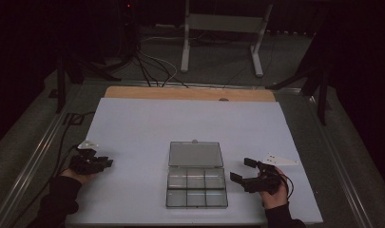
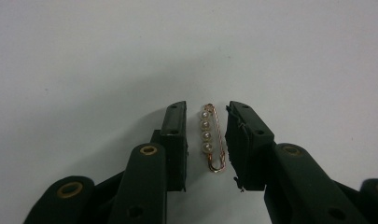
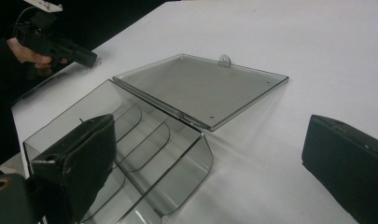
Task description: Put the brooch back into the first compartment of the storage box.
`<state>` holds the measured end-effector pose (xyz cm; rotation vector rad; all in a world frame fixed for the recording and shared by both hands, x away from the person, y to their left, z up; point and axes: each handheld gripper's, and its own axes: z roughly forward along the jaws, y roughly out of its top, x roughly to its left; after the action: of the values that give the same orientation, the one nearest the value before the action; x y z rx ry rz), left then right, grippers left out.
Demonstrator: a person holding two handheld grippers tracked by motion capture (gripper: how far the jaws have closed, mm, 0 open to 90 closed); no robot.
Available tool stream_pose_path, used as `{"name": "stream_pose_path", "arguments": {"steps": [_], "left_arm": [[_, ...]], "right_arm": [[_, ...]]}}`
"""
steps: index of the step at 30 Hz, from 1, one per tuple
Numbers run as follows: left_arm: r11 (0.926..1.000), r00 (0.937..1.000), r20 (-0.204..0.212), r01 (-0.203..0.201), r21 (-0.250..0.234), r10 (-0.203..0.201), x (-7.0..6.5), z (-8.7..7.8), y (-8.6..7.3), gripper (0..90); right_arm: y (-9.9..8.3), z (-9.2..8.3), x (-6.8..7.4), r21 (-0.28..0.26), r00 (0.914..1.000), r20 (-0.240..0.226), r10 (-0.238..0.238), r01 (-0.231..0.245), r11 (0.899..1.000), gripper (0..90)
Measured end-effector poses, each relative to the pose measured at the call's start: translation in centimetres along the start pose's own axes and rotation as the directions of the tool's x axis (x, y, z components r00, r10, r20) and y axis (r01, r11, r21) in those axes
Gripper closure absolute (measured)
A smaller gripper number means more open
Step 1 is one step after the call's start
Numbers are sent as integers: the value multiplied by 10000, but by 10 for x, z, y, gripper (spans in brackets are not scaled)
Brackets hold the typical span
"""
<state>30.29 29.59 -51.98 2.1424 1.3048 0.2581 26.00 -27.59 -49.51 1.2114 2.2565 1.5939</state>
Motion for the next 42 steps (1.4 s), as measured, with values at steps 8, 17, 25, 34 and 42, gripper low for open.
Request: {"name": "stream_pose_path", "arguments": {"steps": [8, 17, 25, 34, 42], "left_arm": [[9983, 9965, -641, -509, 300, 528, -7, 1, 3, 769], [9981, 9966, -611, -526, 334, 545, -8, 2, 3, 863], [9979, 9971, -470, -586, 292, 600, -8, 2, 4, 866], [9955, 9955, -20, -944, 79, 945, -11, 0, 5, 867], [9952, 9950, 200, -975, 79, 974, -14, 0, 7, 867]], "right_arm": [[0, 1, 0, 80, 10000, 58, 17, -18, 10000, 31], [0, 1, -1, 78, 10000, 71, 37, -38, 10000, 31], [0, 0, -1, 80, 10000, 80, 41, -42, 10000, 31], [0, 0, -1, 81, 10000, 73, 66, -67, 9999, 31], [0, 0, -1, 87, 10000, 58, 59, -59, 9999, 31]]}}
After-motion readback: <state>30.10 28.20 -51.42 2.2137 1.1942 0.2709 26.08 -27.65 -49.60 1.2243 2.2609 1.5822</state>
